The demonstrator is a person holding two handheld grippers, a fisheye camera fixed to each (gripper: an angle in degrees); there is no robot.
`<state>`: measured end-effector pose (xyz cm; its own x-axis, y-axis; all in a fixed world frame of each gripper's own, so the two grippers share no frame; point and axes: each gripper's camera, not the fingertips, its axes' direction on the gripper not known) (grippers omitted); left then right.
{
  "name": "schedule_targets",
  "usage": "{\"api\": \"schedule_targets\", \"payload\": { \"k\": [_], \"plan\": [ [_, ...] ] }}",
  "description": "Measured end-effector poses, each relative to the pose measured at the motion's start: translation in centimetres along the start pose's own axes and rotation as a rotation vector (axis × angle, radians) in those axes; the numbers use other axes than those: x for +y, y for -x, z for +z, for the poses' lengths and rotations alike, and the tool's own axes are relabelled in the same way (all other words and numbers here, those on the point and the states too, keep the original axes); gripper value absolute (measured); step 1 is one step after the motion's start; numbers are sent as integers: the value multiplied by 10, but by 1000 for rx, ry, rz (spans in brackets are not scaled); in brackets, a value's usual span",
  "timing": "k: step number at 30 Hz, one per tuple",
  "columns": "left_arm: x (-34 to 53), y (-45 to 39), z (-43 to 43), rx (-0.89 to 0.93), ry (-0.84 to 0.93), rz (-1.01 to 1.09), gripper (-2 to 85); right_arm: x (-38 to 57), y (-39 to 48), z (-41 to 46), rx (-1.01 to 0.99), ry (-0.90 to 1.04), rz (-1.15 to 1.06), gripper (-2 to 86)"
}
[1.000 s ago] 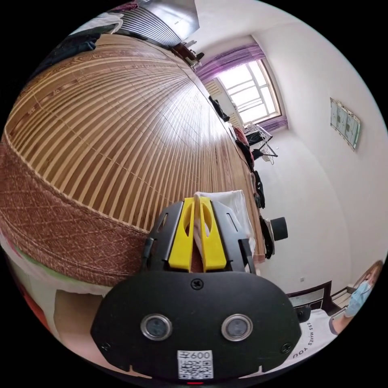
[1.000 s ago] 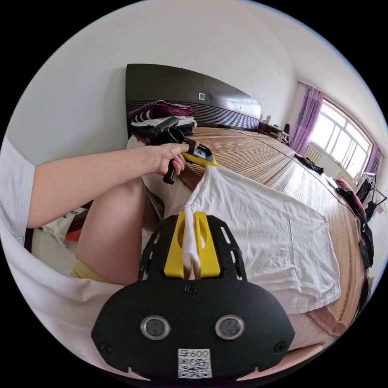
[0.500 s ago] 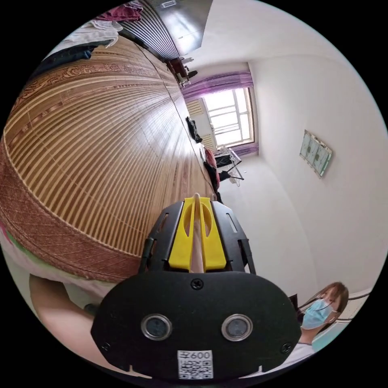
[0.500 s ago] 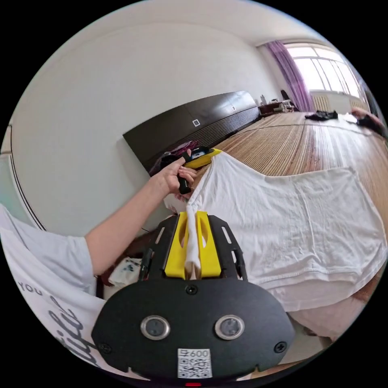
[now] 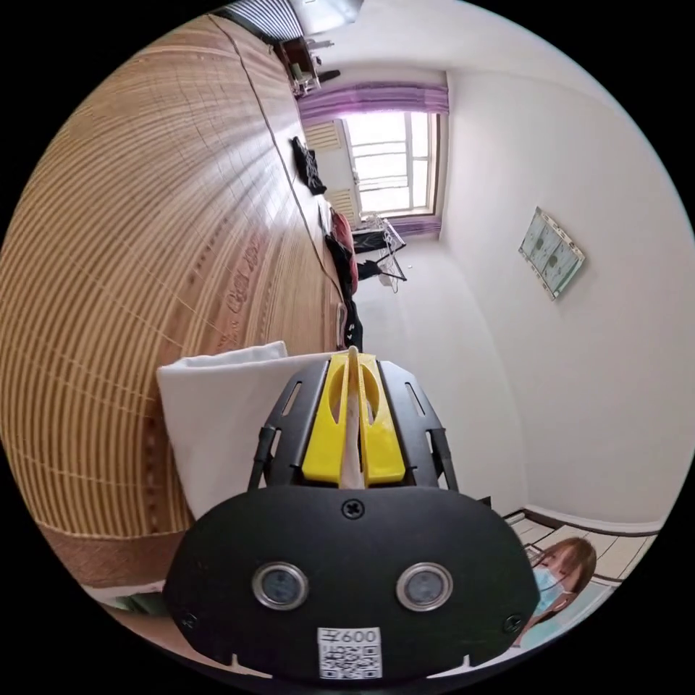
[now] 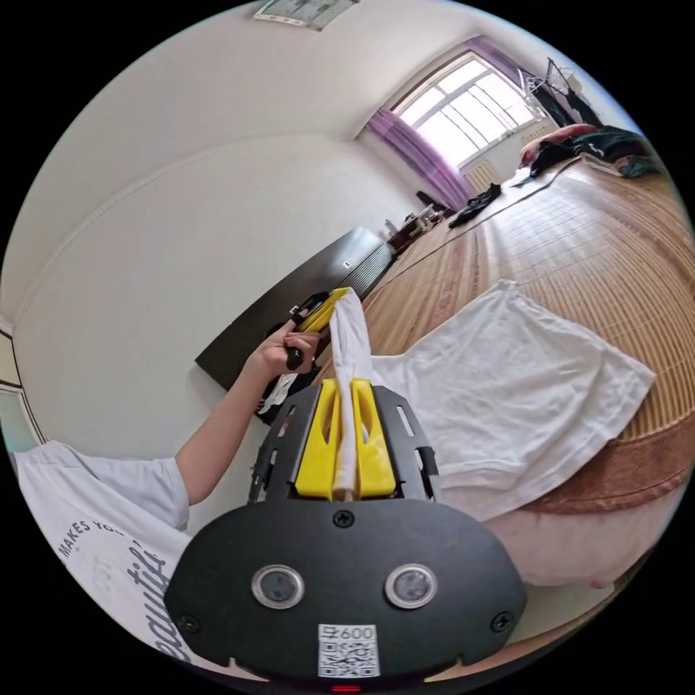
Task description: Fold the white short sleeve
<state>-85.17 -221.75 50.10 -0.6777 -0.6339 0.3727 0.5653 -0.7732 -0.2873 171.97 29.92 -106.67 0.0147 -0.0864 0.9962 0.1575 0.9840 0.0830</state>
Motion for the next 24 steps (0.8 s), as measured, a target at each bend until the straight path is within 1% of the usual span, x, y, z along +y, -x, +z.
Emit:
{"api": "schedule_targets", "payload": {
  "k": [3,6,8,11,17,20,24],
  "plan": [
    [-17,16,55,14,28,-50,15,-29,-6,-17,75,-54,57,-7],
    [-32,38,98,18,38,-114,15,-59,3,-17,175,-46,36,-8],
    [-46,48,127,-65,57,-84,14,-80,12,-12,248,-17,17,-8],
    [-65,59,159,-164,92,-47,14,-100,20,-9,234,8,36,-8],
    [-93,96,202,-163,125,-47,15,-127,46,-24,131,-55,104,-9],
    [-105,113,220,-252,135,-9,16,-148,56,-18,164,-28,124,-8],
    [-120,154,240,-262,115,-68,17,-175,63,-5,193,31,135,-8]
  ]
}}
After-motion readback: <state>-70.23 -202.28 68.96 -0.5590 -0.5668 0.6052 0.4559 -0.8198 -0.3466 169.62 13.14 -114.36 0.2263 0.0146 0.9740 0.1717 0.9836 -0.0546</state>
